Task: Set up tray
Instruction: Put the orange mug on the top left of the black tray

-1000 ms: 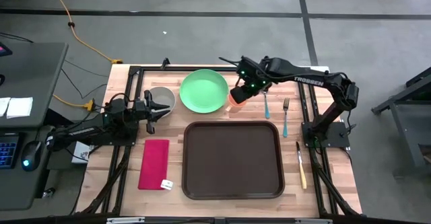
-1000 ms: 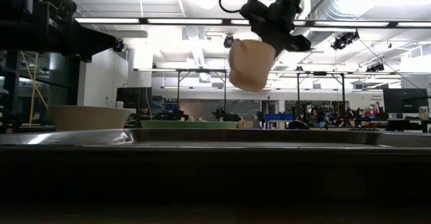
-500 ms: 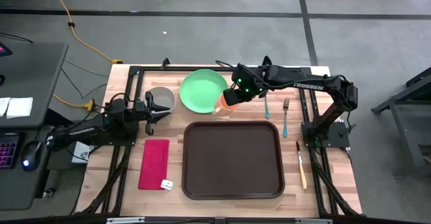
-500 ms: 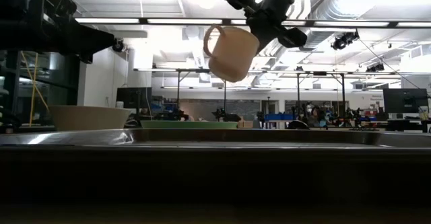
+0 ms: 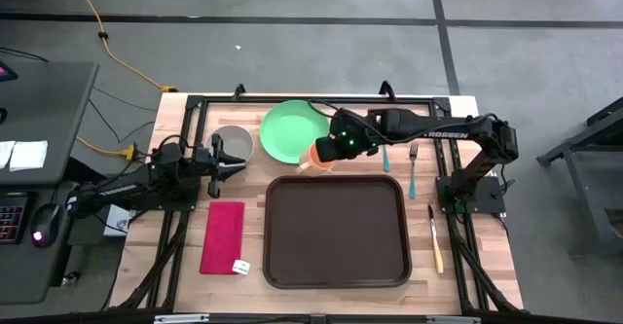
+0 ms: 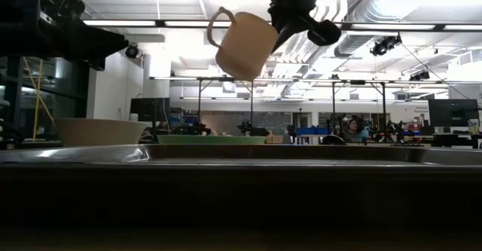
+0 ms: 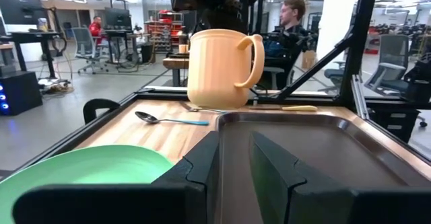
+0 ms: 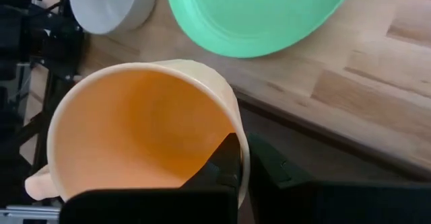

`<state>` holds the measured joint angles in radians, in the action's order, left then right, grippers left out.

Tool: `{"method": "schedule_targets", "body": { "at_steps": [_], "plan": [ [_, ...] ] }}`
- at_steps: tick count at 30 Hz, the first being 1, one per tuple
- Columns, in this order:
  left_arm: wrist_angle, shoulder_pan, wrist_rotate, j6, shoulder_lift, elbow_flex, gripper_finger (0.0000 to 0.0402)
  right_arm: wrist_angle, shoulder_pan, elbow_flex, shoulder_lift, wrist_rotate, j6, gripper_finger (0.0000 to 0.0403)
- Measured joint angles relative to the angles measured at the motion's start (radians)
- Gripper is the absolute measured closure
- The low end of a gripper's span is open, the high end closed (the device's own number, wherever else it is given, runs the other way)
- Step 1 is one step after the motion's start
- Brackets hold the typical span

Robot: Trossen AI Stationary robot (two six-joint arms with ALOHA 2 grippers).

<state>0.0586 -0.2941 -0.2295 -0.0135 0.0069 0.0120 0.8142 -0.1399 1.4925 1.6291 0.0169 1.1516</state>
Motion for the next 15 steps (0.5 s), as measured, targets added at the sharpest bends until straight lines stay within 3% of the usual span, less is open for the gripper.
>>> {"method": "schedule_targets", "body": {
  "at_steps": [15],
  "plan": [
    [0.030,0.000,-0.042,0.006,0.006,0.028,0.0289,-0.108,0.058,0.000,0.012,0.011,0.084,0.0403]
  ]
}}
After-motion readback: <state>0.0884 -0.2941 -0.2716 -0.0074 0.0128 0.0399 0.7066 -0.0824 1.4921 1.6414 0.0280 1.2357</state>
